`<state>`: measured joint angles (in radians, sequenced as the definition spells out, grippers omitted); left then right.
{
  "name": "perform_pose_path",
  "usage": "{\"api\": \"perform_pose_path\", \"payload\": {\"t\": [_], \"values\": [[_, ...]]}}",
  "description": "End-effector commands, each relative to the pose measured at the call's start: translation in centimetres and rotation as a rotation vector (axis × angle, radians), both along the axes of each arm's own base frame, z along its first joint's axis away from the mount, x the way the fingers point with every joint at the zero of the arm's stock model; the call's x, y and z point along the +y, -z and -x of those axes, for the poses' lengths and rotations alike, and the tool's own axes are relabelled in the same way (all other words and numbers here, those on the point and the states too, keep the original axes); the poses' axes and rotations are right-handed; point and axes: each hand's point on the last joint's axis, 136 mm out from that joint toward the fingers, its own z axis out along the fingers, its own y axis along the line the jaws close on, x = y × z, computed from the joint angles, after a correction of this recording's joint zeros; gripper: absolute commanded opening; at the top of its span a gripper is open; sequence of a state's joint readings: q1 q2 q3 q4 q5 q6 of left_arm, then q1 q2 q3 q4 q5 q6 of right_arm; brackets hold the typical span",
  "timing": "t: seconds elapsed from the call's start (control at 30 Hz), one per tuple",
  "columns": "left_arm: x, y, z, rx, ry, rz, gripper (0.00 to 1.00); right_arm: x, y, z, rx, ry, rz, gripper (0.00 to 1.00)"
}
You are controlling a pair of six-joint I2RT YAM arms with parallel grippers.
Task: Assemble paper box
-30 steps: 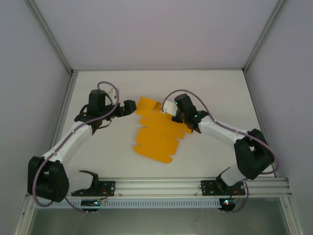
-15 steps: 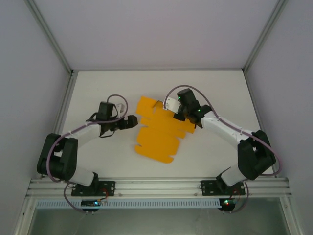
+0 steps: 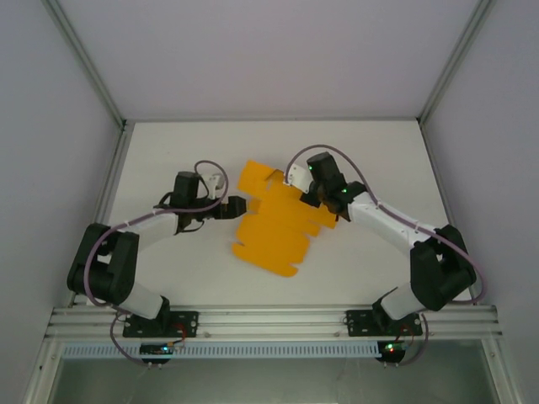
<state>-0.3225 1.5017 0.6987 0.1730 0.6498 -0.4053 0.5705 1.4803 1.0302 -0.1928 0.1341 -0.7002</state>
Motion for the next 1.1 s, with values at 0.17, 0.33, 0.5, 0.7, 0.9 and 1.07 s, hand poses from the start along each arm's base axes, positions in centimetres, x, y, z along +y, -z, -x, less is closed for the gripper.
{"api": "perform_pose_path", "payload": {"t": [0.17, 0.33, 0.5, 0.7, 0.9, 1.07], "values": [[-3.3, -1.7, 0.7, -0.026, 0.137, 0.119, 0.96, 2.7, -1.3, 0.4, -0.045, -0.023, -0.118, 0.00], [-4.3, -1.7, 1.1, -0.004, 0.188, 0.199, 0.82, 3.0, -1.4, 0.2, -0.052, -0.015, -0.147, 0.00], [-5.2, -2.0, 0.9, 0.005, 0.212, 0.272, 0.61, 3.7, -1.8, -0.2, -0.076, -0.006, -0.202, 0.00], [-5.7, -2.4, 0.7, 0.012, 0.219, 0.306, 0.32, 4.1, -1.5, 0.0, -0.076, -0.014, -0.211, 0.00], [-5.3, -1.4, -0.2, 0.078, 0.139, 0.263, 0.12, 4.2, -1.2, 0.8, -0.067, -0.029, -0.188, 0.00], [-4.8, -0.5, -0.9, 0.145, 0.068, 0.223, 0.00, 4.2, -1.8, 0.7, -0.110, -0.043, -0.166, 0.00]]}}
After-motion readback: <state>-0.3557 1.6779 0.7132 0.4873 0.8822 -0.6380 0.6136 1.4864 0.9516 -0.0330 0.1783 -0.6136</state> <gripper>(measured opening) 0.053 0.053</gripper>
